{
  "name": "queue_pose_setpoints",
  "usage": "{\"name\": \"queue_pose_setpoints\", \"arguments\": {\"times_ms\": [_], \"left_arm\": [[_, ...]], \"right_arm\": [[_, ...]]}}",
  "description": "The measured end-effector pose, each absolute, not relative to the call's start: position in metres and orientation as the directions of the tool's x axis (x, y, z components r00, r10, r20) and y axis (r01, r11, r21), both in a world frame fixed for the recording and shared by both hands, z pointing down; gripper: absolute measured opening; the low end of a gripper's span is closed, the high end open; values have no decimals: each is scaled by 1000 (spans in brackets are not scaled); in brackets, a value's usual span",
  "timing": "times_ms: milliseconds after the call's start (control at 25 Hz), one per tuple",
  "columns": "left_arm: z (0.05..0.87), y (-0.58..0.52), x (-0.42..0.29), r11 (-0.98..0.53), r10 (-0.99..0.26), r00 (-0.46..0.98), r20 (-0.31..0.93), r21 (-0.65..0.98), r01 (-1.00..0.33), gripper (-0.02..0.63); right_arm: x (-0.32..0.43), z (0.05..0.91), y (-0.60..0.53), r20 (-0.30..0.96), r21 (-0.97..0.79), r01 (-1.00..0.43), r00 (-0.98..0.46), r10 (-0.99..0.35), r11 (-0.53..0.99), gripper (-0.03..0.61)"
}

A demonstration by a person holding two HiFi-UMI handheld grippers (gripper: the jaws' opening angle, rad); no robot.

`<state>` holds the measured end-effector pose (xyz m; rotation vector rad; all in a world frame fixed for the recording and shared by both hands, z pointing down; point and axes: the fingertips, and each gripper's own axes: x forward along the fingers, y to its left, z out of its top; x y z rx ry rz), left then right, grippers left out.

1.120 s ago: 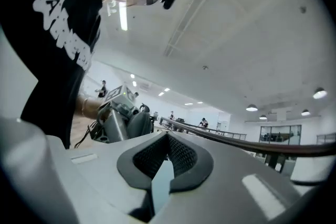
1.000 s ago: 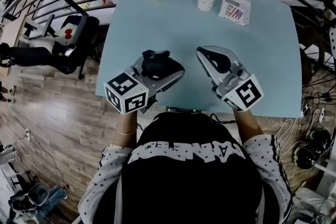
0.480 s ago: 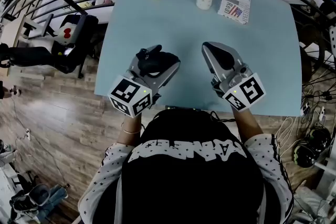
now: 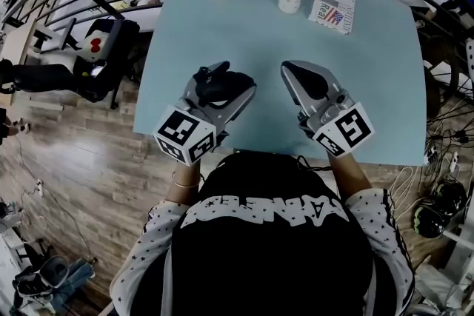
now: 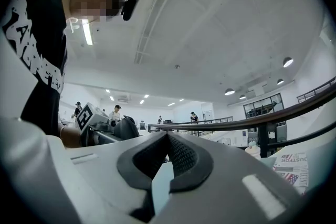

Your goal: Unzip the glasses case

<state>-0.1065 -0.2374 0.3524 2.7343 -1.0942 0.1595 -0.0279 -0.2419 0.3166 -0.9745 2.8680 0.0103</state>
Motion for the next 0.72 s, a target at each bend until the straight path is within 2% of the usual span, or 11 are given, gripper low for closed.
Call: {"name": "queue_pose_setpoints", "arguments": {"times_ms": [720], "left_arm": [[352, -241, -121, -672, -712, 678, 183, 100, -733, 0]], "right_arm": [[-36, 319, -240, -90, -20, -595, -800, -594, 804, 5]]}}
